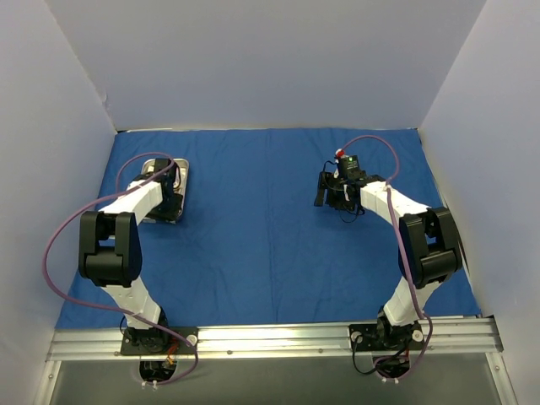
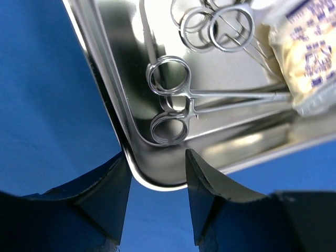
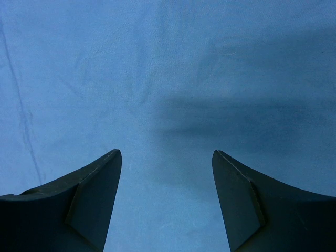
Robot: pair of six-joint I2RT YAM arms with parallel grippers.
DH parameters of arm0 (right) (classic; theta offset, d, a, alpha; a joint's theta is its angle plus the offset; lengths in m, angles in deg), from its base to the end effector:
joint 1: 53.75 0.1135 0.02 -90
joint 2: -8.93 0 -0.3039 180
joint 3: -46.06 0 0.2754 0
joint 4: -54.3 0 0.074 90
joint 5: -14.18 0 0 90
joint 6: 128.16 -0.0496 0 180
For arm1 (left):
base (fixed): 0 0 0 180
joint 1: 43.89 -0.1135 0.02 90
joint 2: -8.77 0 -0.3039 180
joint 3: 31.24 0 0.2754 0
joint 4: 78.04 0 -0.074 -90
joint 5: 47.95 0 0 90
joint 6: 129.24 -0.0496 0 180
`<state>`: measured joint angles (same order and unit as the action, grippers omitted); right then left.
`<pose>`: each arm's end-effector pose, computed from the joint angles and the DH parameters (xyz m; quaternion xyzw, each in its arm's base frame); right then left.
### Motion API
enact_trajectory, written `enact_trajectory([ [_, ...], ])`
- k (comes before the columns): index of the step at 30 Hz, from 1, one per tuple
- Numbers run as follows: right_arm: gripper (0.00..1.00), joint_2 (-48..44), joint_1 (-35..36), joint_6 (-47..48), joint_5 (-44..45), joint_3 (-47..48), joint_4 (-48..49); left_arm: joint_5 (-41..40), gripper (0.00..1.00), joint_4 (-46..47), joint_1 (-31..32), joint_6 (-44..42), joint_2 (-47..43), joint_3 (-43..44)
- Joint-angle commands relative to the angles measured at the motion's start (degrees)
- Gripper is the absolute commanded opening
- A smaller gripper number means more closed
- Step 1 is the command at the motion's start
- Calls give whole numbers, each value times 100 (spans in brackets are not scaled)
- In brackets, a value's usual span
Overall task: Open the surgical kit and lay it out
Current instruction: Move the container from the surgical kit, then pick up the medical item from the container.
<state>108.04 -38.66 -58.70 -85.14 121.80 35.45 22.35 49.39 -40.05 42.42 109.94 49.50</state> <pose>0.3957 0.1150 0.2217 0.0105 0.9118 0.1942 0.3616 0.3725 -0.0082 0.2001 -0.6317 0.7424 0.0254 0.2218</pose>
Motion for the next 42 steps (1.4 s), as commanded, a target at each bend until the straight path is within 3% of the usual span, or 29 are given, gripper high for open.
enact_trajectory([
  [1,66,-146,29,6,27,-31,29,169,54,254,222,-186,-97,285],
  [10,66,-146,29,41,18,4,-15,590,60,-175,434,-774,-465,654],
  [14,66,-190,29,67,9,39,-33,459,66,-518,408,-1651,-887,1031],
  [18,66,-199,29,85,-17,30,2,213,91,-179,259,-2881,-1125,1314],
  [19,66,-199,29,85,-17,30,20,186,97,-98,197,-3363,-1090,1349],
  [22,66,-147,38,67,-61,30,64,545,94,482,-102,-4514,-827,1498],
  [28,66,-67,38,50,-158,74,125,1469,99,484,-751,-5398,473,2455],
  [29,66,-76,38,50,-166,83,134,1539,94,518,-805,-5450,744,2535],
  [35,66,-59,38,58,-166,74,125,1654,84,378,-1095,-5688,1781,3211],
  [42,66,-50,46,41,-96,74,99,1918,63,395,-1148,-5618,2346,3678],
])
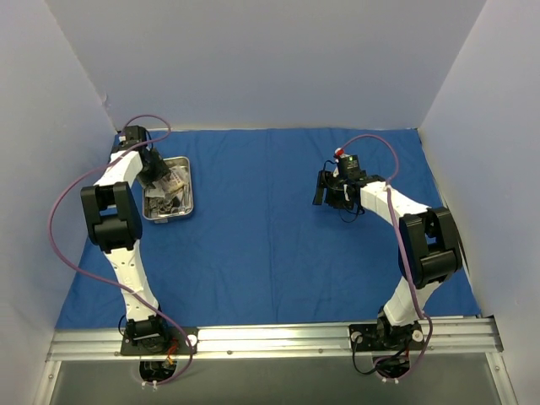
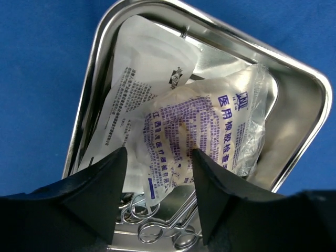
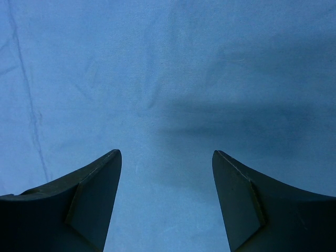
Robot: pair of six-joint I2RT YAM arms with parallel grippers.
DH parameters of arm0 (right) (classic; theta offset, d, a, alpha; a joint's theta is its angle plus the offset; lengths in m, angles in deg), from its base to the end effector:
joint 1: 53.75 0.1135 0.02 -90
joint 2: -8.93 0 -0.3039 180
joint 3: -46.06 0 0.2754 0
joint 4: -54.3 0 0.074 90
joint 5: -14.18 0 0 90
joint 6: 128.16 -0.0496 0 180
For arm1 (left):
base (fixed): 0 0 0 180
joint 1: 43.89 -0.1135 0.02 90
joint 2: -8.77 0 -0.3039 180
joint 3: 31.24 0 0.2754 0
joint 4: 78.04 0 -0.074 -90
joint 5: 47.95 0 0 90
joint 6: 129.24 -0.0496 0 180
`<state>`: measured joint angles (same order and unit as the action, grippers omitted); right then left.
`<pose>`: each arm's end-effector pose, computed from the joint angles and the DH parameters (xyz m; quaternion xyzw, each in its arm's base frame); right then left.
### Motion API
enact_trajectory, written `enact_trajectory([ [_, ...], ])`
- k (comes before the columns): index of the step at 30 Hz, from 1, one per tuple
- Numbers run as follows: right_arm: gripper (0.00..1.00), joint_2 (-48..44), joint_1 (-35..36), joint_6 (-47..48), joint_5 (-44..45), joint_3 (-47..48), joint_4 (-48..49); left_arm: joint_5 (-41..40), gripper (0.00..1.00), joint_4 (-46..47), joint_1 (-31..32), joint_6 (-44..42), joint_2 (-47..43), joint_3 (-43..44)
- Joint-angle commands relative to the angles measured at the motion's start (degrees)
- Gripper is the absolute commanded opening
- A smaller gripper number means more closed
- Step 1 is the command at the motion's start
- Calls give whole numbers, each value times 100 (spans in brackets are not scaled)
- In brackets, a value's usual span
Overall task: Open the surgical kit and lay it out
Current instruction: Pick up the medical item from the container.
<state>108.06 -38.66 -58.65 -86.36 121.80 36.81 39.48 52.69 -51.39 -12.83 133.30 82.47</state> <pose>0.3972 0.1165 0.2239 0.0045 0.9065 0.2060 0.3686 0.5196 0.0706 0.2051 -0.2872 0.9222 -0.0210 0.2580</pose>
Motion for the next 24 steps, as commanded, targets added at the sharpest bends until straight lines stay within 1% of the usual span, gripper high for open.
enact_trajectory([
  [1,66,-69,46,28,26,83,-45,187,61,65,-14,-93,36,399],
  [3,66,-69,55,28,44,74,-45,160,59,4,-14,-84,124,452],
  [4,66,-69,47,28,44,65,-54,143,54,-14,-23,-66,168,461],
  [6,66,-61,46,28,61,74,-54,125,51,-40,-31,-23,194,452],
  [9,66,-61,55,28,70,74,-63,195,35,-23,-40,13,230,417],
  [11,66,-43,46,28,88,83,-72,257,28,-40,-49,30,212,408],
  [13,66,-34,46,28,97,92,-72,257,25,-66,-49,57,125,426],
  [14,66,-43,46,28,97,109,-72,257,22,-84,-49,57,81,435],
  [16,66,-43,46,28,97,118,-63,257,18,-102,-49,118,-94,426],
  [18,66,-43,46,28,88,118,-72,424,15,-119,-49,188,-244,417],
  [24,66,-139,46,63,88,162,-116,582,8,-216,-67,723,-904,610],
])
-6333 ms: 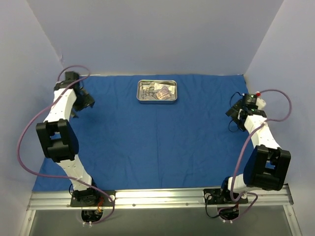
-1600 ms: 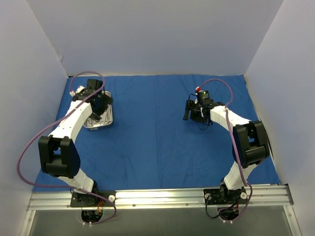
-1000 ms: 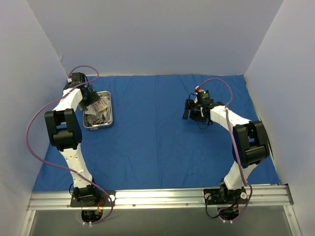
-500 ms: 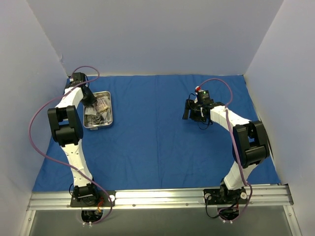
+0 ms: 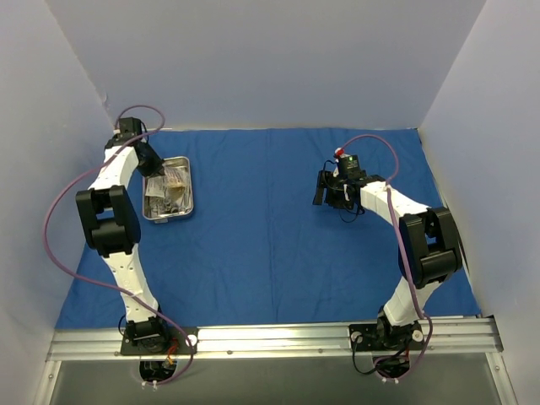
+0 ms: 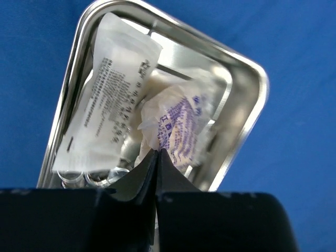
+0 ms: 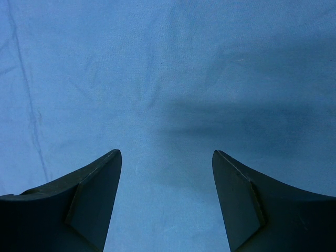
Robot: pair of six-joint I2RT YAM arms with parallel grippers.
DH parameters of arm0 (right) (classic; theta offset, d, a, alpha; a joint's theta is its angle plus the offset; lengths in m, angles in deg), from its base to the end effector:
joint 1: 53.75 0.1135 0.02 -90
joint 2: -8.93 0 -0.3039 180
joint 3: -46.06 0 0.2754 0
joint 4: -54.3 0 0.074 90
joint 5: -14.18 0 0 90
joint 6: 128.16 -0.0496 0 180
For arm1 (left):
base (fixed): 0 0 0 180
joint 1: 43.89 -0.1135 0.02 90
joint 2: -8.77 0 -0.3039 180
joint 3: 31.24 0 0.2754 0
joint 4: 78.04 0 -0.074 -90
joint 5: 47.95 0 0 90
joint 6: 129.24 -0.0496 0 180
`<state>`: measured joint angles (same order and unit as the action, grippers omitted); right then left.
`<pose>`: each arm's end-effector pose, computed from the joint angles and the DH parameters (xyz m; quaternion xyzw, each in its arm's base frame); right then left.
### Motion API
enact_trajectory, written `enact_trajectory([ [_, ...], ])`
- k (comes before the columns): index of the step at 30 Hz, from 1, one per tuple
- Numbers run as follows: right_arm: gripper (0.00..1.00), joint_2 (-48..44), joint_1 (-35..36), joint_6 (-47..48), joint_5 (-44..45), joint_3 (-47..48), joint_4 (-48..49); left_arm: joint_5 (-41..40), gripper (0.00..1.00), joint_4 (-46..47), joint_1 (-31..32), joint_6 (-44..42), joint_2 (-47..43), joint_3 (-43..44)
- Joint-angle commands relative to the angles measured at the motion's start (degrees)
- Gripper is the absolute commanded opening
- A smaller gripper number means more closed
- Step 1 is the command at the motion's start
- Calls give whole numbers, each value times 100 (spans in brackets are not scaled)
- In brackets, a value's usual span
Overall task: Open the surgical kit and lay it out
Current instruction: Pick up the medical item from the container, then place the medical item in the surgical kit.
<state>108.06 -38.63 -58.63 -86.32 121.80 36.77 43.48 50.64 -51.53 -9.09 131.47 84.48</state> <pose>0.3971 0.1167 0.2238 0.0043 0.9066 0.2057 0.3684 0.5180 0.0682 0.2306 -0.3083 0.9112 -0.0651 0.2655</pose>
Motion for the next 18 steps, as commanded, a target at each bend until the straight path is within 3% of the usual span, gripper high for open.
enact_trajectory([
  [1,66,-157,44,61,75,171,-111,217,6,-37,-45,429,-860,470],
  [11,66,-368,44,69,-13,83,-68,411,2,490,210,2151,-1713,-125],
  [18,66,-500,44,69,-57,13,-59,-704,2,667,1123,3987,-1688,-207],
])
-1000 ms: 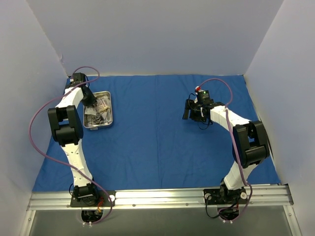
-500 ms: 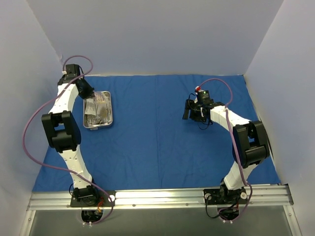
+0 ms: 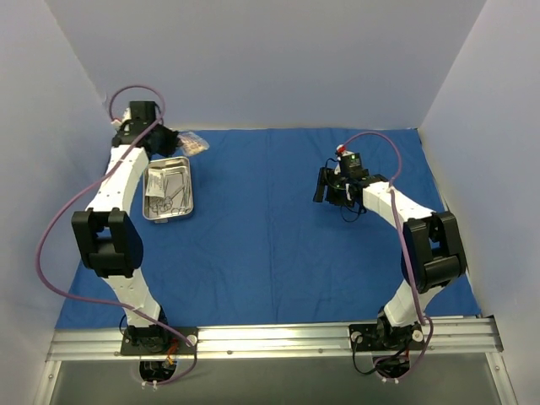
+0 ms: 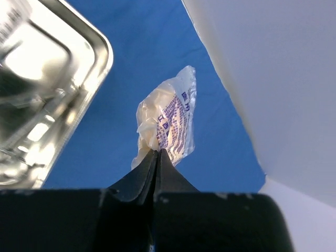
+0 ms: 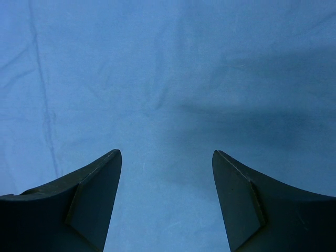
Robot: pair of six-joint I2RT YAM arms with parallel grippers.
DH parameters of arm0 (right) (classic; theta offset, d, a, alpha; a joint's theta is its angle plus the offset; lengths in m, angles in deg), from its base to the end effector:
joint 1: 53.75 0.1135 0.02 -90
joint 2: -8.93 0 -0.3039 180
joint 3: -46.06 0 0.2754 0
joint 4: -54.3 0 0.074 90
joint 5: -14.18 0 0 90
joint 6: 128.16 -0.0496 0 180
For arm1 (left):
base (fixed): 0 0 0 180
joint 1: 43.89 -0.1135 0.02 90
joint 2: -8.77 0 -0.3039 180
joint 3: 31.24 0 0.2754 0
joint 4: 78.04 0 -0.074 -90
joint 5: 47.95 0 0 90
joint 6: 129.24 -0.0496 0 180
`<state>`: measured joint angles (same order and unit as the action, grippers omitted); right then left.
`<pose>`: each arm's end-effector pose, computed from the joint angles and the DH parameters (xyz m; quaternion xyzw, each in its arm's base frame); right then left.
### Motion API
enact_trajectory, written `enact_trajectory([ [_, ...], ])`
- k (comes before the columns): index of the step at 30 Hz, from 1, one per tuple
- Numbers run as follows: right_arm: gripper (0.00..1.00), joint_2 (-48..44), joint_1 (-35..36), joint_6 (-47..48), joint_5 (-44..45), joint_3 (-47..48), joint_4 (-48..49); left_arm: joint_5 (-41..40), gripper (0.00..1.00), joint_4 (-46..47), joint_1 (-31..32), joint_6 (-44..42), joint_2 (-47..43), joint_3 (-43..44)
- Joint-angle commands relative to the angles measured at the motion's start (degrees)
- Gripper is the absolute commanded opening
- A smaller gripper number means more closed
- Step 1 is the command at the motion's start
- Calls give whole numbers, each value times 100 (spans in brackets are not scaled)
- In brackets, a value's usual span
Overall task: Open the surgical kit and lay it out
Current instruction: Place the medical item in the surgical kit.
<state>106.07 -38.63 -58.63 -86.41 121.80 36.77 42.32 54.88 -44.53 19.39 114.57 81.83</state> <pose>0.3931 0.1157 0.2374 0.0022 0.8993 0.2105 0.3832 0.4709 0.0050 0.3616 -0.4469 0.7876 -0.2075 0.3699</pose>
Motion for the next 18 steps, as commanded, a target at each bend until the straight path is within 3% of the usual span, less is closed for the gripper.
enact_trajectory([
  [1,66,-319,44,69,-66,-5,-59,-790,2,190,538,1281,63,128],
  [11,66,-626,44,-1,-172,-251,-50,-2583,3,427,1558,2688,775,480],
  [18,66,-802,44,52,-163,-427,-120,-3094,6,374,1875,3303,1600,1043],
])
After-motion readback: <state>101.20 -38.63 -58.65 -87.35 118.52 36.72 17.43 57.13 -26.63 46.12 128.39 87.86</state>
